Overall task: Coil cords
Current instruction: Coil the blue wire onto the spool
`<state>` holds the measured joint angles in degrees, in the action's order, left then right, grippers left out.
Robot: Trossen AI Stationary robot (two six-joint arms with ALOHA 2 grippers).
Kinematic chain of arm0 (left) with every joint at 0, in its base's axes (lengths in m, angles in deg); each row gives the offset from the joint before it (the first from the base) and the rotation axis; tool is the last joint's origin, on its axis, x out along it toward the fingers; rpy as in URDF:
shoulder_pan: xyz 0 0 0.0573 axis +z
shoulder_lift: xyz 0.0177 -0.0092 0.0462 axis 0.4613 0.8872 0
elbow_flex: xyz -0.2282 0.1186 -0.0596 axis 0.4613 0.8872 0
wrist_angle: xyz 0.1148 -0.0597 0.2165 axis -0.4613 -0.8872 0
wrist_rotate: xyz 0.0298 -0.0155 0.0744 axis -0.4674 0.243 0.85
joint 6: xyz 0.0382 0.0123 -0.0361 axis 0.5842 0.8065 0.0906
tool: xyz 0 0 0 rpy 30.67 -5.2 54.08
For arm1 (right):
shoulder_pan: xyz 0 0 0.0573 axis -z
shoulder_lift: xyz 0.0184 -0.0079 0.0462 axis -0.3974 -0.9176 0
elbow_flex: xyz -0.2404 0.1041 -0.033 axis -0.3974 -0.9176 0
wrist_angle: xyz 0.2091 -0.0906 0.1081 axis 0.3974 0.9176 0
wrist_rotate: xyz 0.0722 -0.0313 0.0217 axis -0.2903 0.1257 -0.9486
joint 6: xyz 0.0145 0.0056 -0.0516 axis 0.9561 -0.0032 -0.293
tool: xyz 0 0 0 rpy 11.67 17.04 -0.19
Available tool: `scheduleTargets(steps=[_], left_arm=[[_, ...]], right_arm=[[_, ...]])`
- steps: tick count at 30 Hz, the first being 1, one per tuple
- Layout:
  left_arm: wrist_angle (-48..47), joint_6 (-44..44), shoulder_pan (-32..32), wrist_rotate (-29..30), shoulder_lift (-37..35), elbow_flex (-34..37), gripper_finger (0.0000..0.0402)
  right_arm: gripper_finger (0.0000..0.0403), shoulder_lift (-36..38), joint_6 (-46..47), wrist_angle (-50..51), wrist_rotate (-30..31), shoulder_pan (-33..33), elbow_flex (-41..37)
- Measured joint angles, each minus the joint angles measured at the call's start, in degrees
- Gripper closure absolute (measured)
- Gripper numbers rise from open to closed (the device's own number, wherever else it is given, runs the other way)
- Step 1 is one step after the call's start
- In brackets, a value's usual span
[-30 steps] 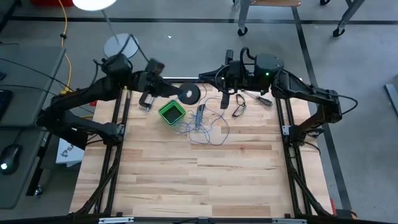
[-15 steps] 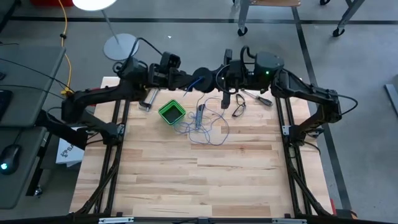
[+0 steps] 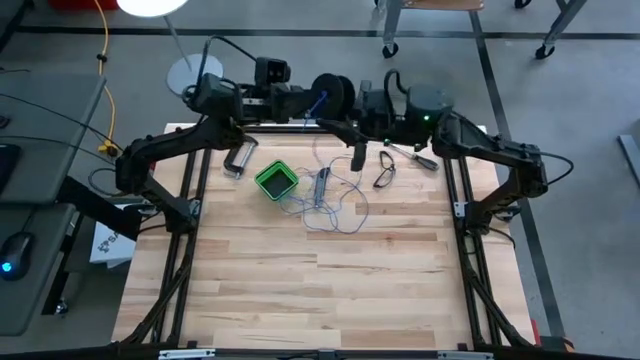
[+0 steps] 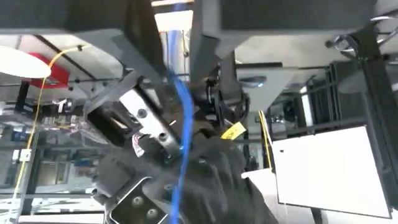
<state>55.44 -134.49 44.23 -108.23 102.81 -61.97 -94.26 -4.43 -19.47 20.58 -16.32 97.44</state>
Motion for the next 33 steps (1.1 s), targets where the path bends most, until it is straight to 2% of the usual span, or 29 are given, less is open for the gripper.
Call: scheduleTargets(steps=[4, 7, 12, 18, 33], left_arm=[[-0.1, 1.6, 1.3, 0.5, 0.1, -0.8, 0.0401], [0.6, 2.7, 1.9, 0.5, -0.2, -1.9, 0.0401], [0.0, 4.5, 2.4, 0.4, 0.0, -3.0, 0.0401], [0.2, 4.3, 1.9, 0.3, -0.1, -3.8, 0.0401], [0.0, 5.9, 0.4, 0.2, 0.0, -3.8, 0.0401]], right_arm=[[0.0281, 0.3, -0.1, 1.3, 0.1, 0.0, 0.1], [0.0267, 0.0, -0.3, 1.6, 0.1, 0.0, 0.0], [0.0265, 0.3, -2.1, 1.1, 1.9, 0.0, 0.0], [0.0265, 0.2, -7.7, 0.7, 8.9, -0.4, 0.0], [0.0274, -3.1, -8.8, -1.8, 8.0, -0.5, 0.1]])
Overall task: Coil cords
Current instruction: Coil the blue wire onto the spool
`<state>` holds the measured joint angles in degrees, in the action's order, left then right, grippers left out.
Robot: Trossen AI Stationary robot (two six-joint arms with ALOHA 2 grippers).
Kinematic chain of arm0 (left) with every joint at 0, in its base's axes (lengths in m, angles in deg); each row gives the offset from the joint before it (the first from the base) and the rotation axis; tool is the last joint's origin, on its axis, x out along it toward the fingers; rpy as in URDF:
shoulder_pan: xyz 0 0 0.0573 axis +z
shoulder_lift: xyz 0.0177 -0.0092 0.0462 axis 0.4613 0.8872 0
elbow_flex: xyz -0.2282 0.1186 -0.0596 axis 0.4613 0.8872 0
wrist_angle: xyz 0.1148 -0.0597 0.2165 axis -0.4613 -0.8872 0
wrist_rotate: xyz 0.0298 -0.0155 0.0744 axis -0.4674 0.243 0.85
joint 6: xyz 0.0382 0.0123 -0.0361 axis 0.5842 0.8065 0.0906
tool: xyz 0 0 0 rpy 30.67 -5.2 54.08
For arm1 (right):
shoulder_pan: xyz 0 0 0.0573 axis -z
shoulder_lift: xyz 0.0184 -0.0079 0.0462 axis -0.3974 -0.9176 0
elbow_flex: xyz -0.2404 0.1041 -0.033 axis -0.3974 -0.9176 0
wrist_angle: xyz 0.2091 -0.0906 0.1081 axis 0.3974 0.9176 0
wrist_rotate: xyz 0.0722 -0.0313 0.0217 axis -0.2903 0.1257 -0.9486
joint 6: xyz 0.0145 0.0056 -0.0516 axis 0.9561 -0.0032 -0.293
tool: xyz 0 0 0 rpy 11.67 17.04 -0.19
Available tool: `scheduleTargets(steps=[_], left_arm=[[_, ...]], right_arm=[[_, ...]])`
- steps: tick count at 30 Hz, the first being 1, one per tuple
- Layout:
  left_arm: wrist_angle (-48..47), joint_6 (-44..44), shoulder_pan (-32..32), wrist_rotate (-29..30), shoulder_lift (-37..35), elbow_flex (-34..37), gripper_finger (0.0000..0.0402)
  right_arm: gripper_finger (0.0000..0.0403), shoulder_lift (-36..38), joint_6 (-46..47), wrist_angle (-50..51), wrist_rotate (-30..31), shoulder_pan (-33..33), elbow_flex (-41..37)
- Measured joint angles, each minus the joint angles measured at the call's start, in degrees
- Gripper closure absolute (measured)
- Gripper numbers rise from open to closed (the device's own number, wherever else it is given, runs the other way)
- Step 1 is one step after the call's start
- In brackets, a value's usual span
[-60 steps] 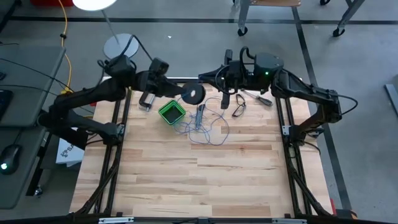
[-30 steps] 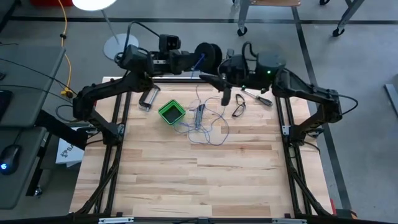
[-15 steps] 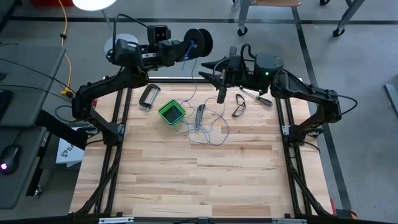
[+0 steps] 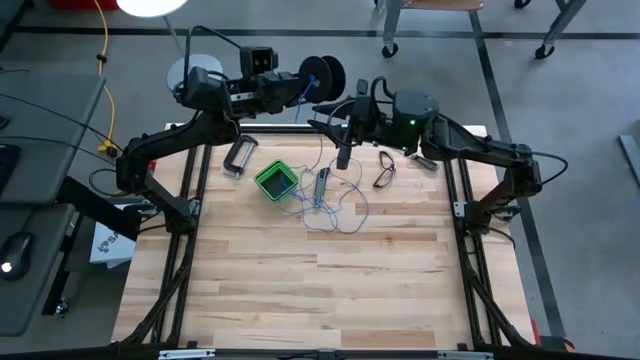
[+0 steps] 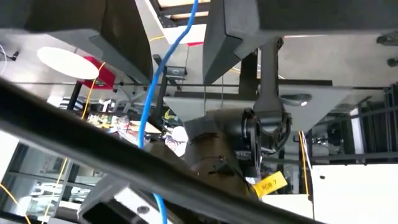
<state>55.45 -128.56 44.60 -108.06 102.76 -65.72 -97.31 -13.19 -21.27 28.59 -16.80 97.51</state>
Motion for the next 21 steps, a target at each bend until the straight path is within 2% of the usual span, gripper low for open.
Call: scheduleTargets(steps=[3, 7, 8, 14, 18, 21], left_arm=[[0.0, 0.7, 0.1, 0.0, 0.0, 0.0, 0.0401], [0.0, 0.8, 0.7, 0.0, 0.0, 0.0, 0.0401], [0.0, 0.8, 0.9, 0.0, 0.0, 0.0, 0.0401], [-1.6, 4.8, 3.3, 0.3, -0.4, 0.0, 0.0401], [-5.1, 5.8, 5.5, 1.0, -0.4, 0.0, 0.0401], [-8.5, 6.6, 7.2, -0.6, -0.6, 0.0, 0.0401]], right_arm=[[0.0307, 0.3, -0.3, 0.1, 0.7, -0.4, 0.0], [0.0384, 0.5, -0.4, 0.2, 1.1, -1.1, 0.0], [0.0392, 0.6, -0.4, 0.3, 1.1, -1.5, 0.0], [0.04, 0.6, 0.7, 0.4, 0.1, -4.5, 0.0], [0.0401, 0.7, 0.7, 0.7, -0.9, -6.2, 0.0], [0.0402, 1.8, 0.7, 2.6, -0.3, -7.2, 0.0]])
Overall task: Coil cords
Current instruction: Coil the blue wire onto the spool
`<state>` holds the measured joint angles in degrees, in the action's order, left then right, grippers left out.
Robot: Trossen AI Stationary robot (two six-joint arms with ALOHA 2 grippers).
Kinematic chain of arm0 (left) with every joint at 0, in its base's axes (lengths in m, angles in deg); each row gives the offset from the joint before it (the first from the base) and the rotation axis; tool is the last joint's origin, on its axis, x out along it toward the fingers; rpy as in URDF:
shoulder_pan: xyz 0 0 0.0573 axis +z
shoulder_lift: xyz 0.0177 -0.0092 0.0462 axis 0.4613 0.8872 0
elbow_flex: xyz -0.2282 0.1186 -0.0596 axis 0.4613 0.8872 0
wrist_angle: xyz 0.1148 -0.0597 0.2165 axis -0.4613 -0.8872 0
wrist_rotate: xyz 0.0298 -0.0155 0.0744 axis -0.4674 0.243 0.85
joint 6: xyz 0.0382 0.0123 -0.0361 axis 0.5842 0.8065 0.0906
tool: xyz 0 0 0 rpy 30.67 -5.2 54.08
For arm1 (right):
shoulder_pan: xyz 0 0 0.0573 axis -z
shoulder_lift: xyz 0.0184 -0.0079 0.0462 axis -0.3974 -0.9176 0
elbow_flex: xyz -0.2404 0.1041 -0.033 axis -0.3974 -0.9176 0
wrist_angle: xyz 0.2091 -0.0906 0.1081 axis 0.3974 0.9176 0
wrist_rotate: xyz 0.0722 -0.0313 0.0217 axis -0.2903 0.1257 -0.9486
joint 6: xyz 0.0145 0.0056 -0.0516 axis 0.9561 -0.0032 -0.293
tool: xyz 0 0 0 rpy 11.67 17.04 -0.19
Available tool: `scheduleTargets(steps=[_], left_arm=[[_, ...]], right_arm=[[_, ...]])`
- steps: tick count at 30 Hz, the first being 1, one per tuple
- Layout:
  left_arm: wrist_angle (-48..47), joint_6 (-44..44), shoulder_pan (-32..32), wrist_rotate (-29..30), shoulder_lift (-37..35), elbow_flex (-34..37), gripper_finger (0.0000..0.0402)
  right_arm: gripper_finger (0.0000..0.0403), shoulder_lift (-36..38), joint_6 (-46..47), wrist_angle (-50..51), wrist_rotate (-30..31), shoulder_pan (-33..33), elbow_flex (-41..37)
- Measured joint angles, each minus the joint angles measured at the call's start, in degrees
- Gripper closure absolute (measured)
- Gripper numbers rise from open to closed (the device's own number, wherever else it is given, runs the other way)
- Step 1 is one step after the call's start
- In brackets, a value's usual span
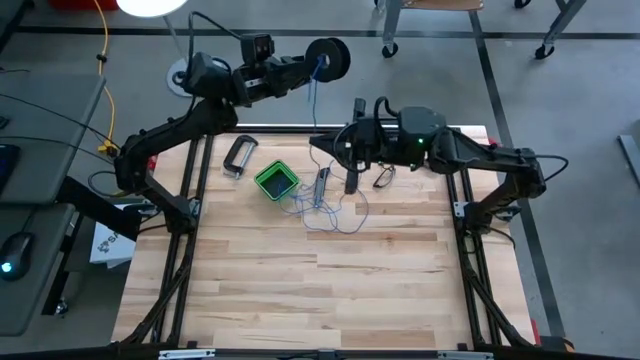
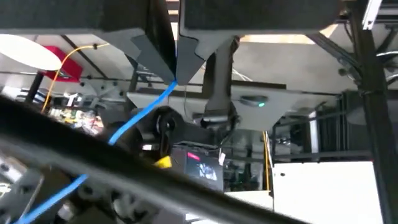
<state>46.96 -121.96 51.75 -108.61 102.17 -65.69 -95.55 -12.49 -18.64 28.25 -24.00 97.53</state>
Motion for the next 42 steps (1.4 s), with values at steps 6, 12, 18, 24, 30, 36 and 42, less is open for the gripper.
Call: scheduleTargets(steps=[6, 12, 18, 24, 30, 36, 42], left_arm=[[-10.3, -0.9, 2.5, -5.4, -3.4, 0.0, 0.0401], [-29.7, 1.5, 3.1, -8.7, -7.7, 0.0, 0.0401], [-37.9, 2.3, 1.4, -8.8, -9.5, 0.0, 0.0401], [-38.3, -1.6, -2.4, -11.9, -8.8, 0.0, 0.0401], [-36.7, -6.3, -5.6, -16.5, -5.9, 0.0, 0.0401], [-24.0, -10.4, -7.9, -16.9, -1.7, 0.0, 0.0402], [-6.5, -16.4, -8.3, -15.4, 2.3, 0.0, 0.0401]], right_arm=[[0.0402, 3.4, -1.5, 5.7, 2.3, -0.3, 0.0], [0.0402, 7.0, -2.6, 5.5, 2.4, 1.1, 0.0], [0.0403, 8.3, -3.0, 4.1, 2.4, 3.3, 0.0], [0.0403, 7.8, -3.6, 2.8, 0.2, 5.5, 0.0], [0.0403, 7.4, -3.2, 2.5, -3.6, 7.2, 0.0], [0.0403, 6.7, -1.0, 1.0, -9.7, 9.1, 0.0], [0.0394, 6.1, 3.8, -0.2, -7.7, 9.2, 0.0]])
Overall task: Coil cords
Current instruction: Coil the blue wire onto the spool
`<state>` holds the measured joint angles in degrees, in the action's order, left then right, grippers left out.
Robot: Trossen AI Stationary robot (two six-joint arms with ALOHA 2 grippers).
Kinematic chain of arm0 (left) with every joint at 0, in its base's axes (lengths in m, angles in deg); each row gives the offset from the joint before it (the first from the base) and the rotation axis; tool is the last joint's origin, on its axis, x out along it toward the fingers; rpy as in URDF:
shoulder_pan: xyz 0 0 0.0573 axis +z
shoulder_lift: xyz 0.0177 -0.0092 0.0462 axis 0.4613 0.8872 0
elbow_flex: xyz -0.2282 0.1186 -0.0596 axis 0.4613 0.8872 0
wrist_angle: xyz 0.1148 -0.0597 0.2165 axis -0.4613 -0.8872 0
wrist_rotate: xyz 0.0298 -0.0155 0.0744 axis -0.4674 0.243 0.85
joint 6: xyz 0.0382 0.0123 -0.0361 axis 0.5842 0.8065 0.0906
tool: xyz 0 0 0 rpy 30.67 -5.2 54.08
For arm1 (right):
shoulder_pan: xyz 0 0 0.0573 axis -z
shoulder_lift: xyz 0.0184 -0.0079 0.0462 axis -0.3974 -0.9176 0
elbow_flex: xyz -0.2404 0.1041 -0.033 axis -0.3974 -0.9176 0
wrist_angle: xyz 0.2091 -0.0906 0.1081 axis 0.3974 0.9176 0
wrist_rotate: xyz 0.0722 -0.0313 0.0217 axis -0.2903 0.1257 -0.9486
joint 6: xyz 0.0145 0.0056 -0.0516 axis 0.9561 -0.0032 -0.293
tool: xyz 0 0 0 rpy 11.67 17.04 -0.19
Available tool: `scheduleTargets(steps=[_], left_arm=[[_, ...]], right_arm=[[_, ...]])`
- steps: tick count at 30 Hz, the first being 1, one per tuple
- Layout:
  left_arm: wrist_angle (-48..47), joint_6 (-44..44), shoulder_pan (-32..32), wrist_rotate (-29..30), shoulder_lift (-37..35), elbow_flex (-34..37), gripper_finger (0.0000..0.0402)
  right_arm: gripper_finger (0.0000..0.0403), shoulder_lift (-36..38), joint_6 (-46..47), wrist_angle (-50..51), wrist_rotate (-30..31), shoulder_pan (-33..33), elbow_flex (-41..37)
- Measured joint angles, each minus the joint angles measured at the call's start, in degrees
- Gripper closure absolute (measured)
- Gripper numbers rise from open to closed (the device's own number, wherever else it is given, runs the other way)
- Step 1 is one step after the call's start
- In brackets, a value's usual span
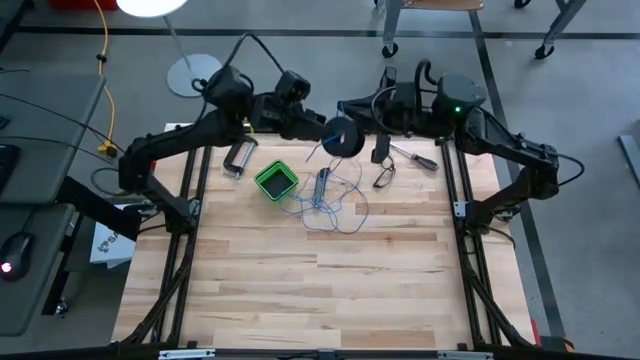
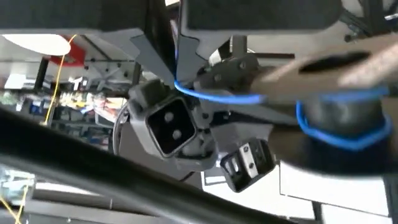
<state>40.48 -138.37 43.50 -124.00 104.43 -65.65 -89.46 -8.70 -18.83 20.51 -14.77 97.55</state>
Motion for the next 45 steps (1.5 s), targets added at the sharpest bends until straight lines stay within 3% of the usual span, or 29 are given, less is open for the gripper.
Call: scheduleTargets(steps=[4, 8, 12, 17, 22, 32, 45], left_arm=[[7.0, -0.6, 0.0, 3.0, 1.0, 0.0, 0.0401], [8.1, 2.6, 0.1, 7.7, 1.0, 0.0, 0.0401], [13.0, 7.0, 0.4, 13.7, 1.1, 0.0, 0.0401], [20.0, 9.0, 1.3, 20.0, 0.9, 0.0, 0.0401], [22.5, 8.9, 1.6, 22.3, 1.0, 0.0, 0.0401], [22.5, 9.0, 0.0, 22.2, 1.0, 0.0, 0.0401], [22.5, 9.1, 0.0, 21.8, 1.0, 0.0, 0.0401]], right_arm=[[0.0342, 0.0, 3.1, 0.4, 1.7, 0.0, 0.0], [0.0278, 0.0, 3.3, 0.5, 4.4, -0.4, 0.0], [0.0248, -0.2, 3.4, 1.5, 5.7, -0.5, 0.0], [0.0245, -0.5, 3.3, 3.2, 5.8, -0.5, 0.0], [0.0245, -1.2, 3.2, 3.6, 5.8, -0.5, 0.0], [0.0245, -5.5, 0.3, 2.4, 8.6, -0.5, 0.0], [0.0245, -6.7, 0.0, 1.3, 18.5, -0.6, 0.0]])
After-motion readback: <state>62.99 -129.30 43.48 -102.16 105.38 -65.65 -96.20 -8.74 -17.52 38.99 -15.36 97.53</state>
